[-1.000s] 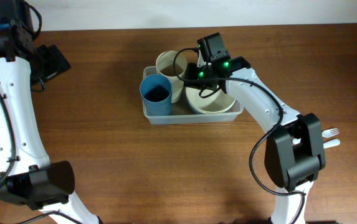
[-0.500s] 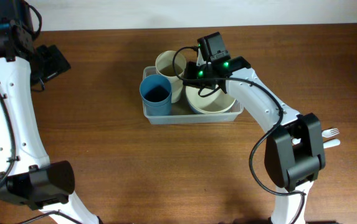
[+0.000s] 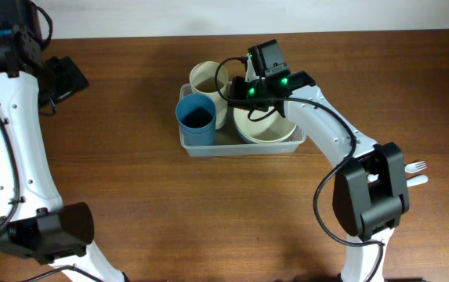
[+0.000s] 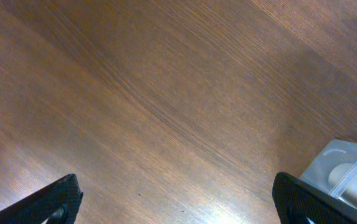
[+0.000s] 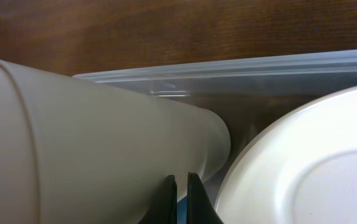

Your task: Pack container

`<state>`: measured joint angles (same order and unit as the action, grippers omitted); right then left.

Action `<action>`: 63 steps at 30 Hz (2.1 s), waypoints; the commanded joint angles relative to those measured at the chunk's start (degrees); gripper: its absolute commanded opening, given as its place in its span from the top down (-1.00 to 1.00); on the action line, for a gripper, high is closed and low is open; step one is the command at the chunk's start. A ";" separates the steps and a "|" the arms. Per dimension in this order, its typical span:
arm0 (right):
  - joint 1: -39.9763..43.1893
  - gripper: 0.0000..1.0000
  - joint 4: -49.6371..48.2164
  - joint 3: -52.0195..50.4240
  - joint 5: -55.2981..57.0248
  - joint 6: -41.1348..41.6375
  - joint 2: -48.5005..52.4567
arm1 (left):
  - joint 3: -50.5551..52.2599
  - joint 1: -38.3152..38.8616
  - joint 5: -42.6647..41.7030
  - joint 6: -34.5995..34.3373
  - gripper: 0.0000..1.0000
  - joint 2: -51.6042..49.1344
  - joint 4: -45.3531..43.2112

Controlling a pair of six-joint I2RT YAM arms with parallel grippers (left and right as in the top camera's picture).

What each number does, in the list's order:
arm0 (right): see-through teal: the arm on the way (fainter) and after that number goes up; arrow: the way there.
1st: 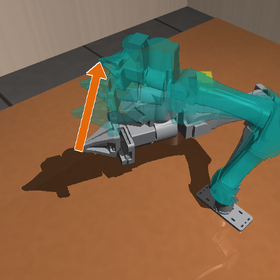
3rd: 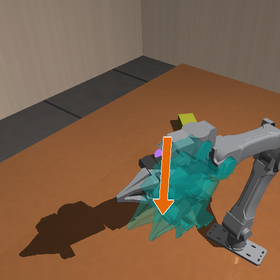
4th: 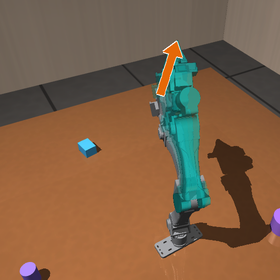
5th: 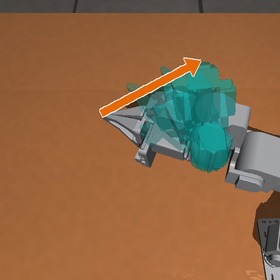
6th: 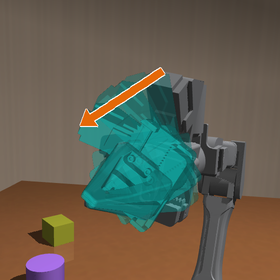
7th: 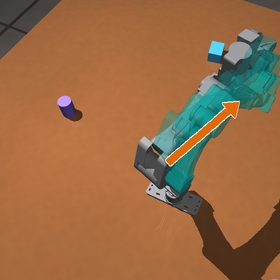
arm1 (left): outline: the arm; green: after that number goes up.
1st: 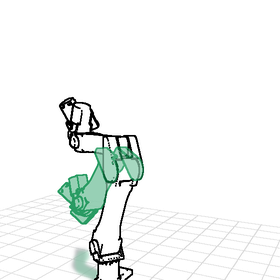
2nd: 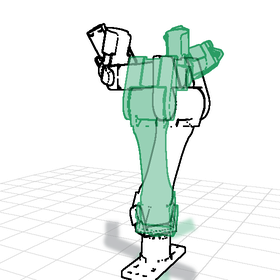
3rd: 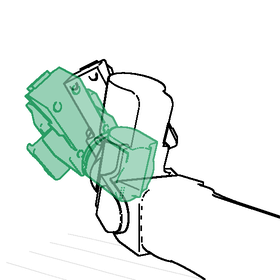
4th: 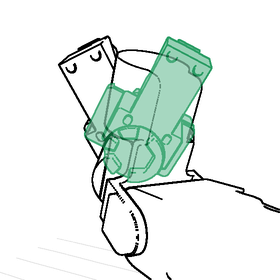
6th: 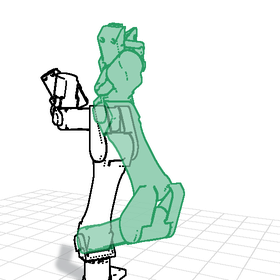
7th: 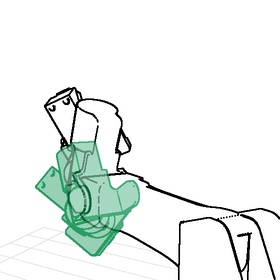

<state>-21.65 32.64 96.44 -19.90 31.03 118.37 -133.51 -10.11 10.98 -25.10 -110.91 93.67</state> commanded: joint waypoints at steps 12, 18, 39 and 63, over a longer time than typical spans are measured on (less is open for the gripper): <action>-0.48 0.92 1.53 0.96 2.29 0.59 0.11 | -0.46 -0.17 0.42 0.48 -0.99 0.22 0.04; -0.46 0.92 0.70 0.96 0.31 0.57 0.11 | -0.46 -0.17 0.44 0.48 -1.00 0.22 0.04; -0.46 0.92 -0.87 0.96 -3.96 0.55 0.11 | -0.46 -0.17 0.44 0.48 -0.99 0.22 0.04; -0.46 0.92 -1.44 0.96 -6.67 -2.10 0.11 | -0.46 -0.17 0.42 0.50 -0.99 0.22 0.04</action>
<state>-21.65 31.42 96.44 -25.65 29.76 118.37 -133.51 -10.11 11.00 -25.10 -110.91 93.67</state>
